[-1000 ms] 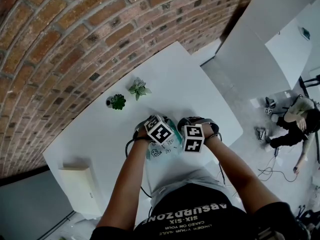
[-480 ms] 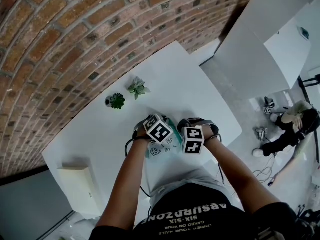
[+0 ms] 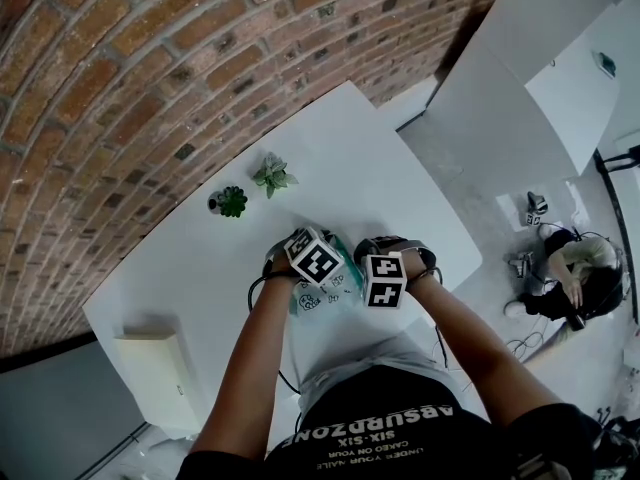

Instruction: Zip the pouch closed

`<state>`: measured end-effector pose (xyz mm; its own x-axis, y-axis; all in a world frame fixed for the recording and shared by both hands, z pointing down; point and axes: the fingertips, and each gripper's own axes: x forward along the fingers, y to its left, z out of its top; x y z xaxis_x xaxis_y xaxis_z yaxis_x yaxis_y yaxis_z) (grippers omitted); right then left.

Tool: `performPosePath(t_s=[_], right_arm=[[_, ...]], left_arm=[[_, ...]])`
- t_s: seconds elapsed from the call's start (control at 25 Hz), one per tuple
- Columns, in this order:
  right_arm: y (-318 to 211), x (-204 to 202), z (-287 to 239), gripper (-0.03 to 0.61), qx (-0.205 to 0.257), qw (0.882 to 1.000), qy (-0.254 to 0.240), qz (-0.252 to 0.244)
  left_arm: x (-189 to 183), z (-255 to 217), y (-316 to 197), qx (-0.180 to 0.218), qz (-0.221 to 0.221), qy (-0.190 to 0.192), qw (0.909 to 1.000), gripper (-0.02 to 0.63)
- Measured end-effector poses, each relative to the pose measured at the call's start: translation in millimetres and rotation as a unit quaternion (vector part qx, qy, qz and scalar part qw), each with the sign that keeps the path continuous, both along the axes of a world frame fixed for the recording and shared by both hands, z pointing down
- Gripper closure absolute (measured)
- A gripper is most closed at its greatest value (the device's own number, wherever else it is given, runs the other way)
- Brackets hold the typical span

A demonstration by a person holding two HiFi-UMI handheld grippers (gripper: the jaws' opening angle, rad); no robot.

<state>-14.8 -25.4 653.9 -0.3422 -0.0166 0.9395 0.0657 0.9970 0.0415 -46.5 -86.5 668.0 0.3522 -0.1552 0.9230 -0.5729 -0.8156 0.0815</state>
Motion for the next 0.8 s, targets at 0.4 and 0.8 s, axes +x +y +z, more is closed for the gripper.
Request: performPosePath(t_s=[0.4, 0.8], right_arm=[[4.0, 0.6, -0.2, 0.577, -0.011, 1.0, 0.004, 0.0], [9.5, 4.4, -0.7, 0.577, -0.016, 1.0, 0.006, 0.006]], left_arm=[[-0.5, 0.2, -0.1, 0.004, 0.001, -0.005, 1.0, 0.589], [-0.1, -0.1, 0.2, 0.004, -0.002, -0.005, 1.0, 0.589]])
